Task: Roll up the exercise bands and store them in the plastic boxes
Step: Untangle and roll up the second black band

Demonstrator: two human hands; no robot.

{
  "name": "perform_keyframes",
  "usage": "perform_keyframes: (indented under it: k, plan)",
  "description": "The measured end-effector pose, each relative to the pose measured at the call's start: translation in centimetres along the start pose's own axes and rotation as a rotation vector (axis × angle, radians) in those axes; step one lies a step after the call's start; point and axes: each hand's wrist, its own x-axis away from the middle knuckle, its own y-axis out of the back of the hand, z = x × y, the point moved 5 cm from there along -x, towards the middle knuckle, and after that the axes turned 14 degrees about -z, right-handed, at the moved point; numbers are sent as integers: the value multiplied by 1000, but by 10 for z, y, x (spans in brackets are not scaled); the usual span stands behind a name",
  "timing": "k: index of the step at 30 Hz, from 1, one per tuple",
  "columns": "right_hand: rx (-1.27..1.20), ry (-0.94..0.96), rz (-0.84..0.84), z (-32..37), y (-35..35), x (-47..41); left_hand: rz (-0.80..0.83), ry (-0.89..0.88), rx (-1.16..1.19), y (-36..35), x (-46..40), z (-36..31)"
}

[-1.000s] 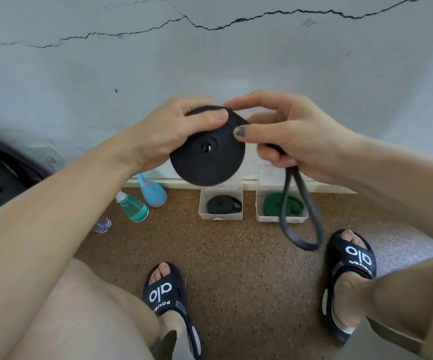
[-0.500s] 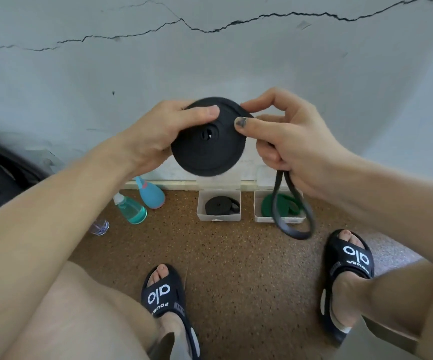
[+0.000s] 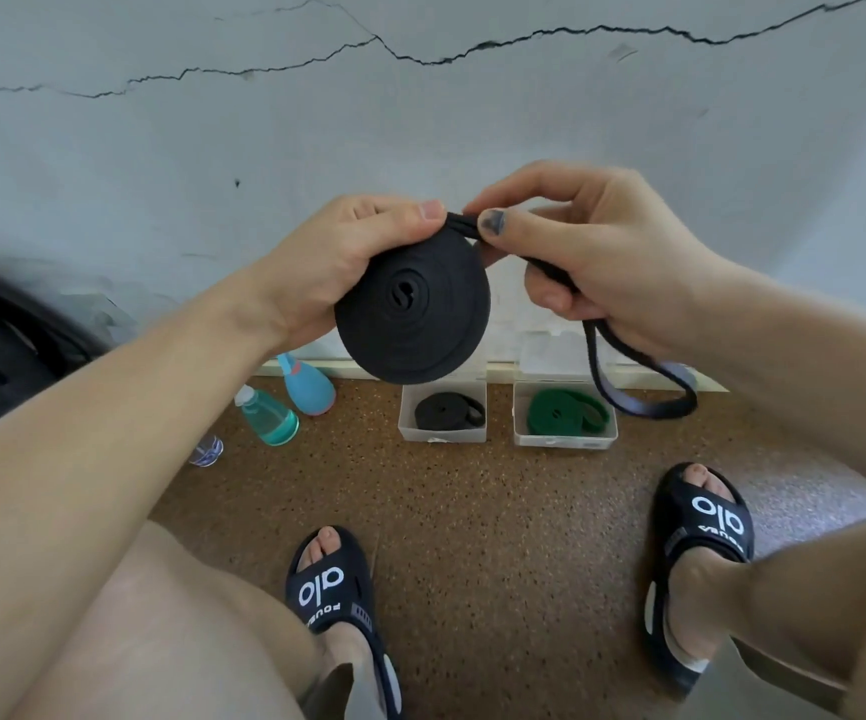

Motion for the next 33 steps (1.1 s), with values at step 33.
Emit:
perform_keyframes:
  k: [33]
  plan:
    - [-18, -81, -60, -26, -12, 13, -169, -79, -166, 21, -11, 7]
